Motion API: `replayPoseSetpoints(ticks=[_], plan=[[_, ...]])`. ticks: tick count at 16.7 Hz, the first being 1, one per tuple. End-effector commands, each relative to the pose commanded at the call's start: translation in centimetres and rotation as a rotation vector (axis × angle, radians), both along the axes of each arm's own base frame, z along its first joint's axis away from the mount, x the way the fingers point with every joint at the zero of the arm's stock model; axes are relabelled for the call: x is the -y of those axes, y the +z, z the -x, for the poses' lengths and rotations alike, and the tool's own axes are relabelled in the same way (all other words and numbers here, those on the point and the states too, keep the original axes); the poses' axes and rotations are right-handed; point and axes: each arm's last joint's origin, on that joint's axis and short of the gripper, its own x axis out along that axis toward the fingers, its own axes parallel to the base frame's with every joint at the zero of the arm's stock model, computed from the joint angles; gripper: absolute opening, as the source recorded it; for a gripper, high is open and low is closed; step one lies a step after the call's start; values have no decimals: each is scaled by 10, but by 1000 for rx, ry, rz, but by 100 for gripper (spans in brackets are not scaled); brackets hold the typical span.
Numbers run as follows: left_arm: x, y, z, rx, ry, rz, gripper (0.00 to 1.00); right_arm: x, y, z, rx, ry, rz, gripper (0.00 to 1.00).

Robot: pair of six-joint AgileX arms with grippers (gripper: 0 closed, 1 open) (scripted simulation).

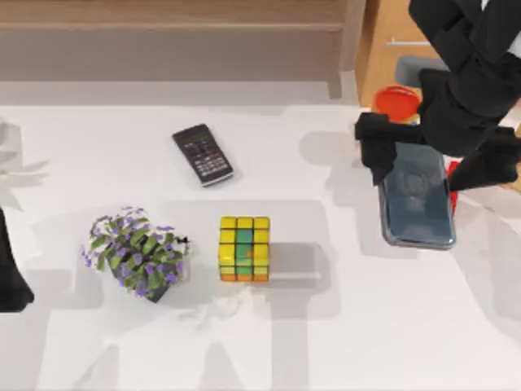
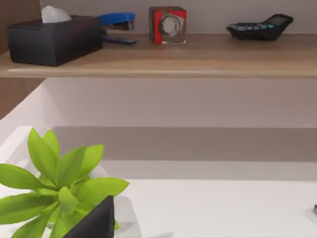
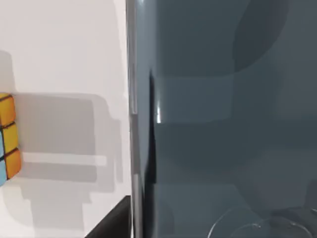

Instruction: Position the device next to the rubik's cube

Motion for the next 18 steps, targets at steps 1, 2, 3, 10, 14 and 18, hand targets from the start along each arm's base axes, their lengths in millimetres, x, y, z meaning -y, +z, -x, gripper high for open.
replayPoseSetpoints(ticks=[1, 2, 3, 10, 14, 18], plan=[[0, 0, 0, 0, 0, 0, 100, -11, -8, -1, -23, -2, 21, 0], [0, 0, 0, 0, 0, 0, 100, -21, -17, -1, -43, -2, 42, 0], [0, 0, 0, 0, 0, 0, 100, -30, -25, 0, -60, -1, 64, 0], [0, 0, 0, 0, 0, 0, 100, -57, -54, 2, -112, 13, 148, 0], [0, 0, 0, 0, 0, 0, 100, -56, -53, 1, -112, 8, 145, 0], [0, 0, 0, 0, 0, 0, 100, -56, -52, 1, -106, 7, 141, 0]])
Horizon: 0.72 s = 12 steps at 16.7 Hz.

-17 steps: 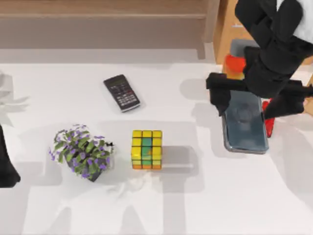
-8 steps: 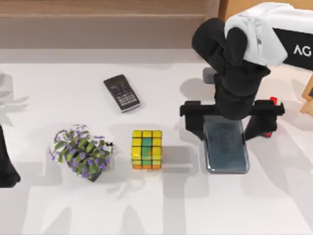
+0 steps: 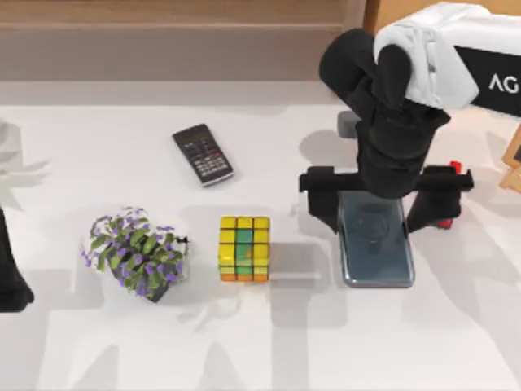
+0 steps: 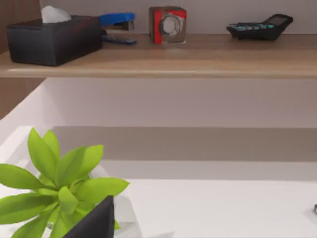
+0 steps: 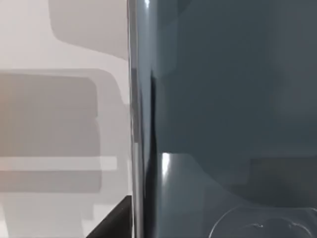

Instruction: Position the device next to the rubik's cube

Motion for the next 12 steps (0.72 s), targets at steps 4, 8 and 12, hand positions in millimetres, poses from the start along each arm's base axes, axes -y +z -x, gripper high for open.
replayPoseSetpoints(ticks=[4, 8, 12], plan=[[0, 0, 0, 0, 0, 0, 100, 0, 7, -1, 27, -2, -16, 0], [0, 0, 0, 0, 0, 0, 100, -1, 19, -3, 68, -4, -41, 0], [0, 0, 0, 0, 0, 0, 100, -2, 32, -4, 118, -7, -73, 0]])
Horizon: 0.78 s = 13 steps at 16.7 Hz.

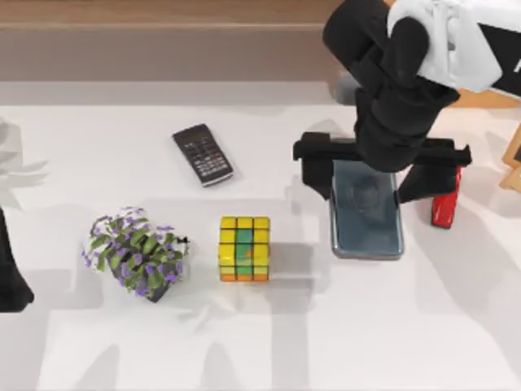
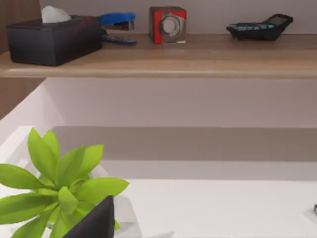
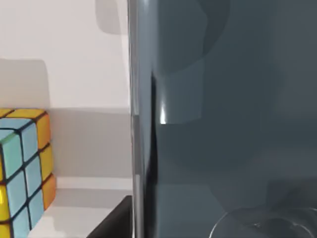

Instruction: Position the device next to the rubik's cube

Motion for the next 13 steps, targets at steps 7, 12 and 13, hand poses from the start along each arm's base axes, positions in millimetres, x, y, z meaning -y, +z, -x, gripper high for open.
replayPoseSetpoints(ticks=[7, 12, 13], plan=[[0, 0, 0, 0, 0, 0, 100, -1, 22, -1, 84, -2, -57, 0], [0, 0, 0, 0, 0, 0, 100, -2, 33, 0, 127, 1, -87, 0], [0, 0, 0, 0, 0, 0, 100, -2, 34, 0, 134, 1, -92, 0]])
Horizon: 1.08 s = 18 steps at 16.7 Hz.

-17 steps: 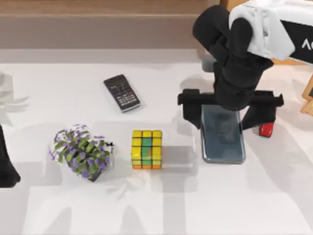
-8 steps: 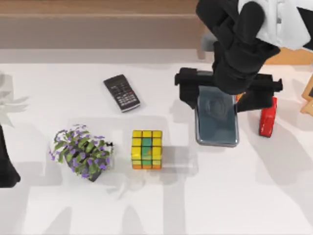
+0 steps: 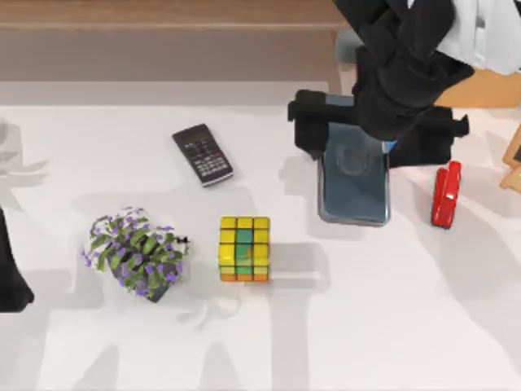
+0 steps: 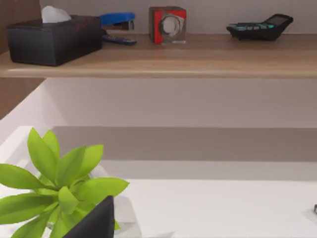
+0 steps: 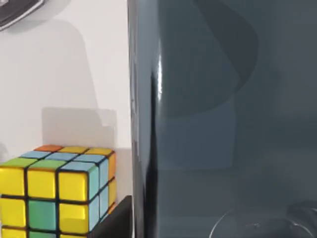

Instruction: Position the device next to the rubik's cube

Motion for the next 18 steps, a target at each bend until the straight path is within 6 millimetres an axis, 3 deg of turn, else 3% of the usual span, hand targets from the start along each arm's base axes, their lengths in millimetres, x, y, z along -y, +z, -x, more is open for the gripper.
replayPoseSetpoints(ticks=[5, 10, 14, 18], plan=[[0, 0, 0, 0, 0, 0, 100, -2, 0, 0, 17, 6, -12, 0], [0, 0, 0, 0, 0, 0, 100, -4, -12, -1, 2, 12, -2, 0], [0, 0, 0, 0, 0, 0, 100, -5, -34, -2, -40, 14, 26, 0], [0, 0, 0, 0, 0, 0, 100, -4, -69, -2, -118, 14, 79, 0]])
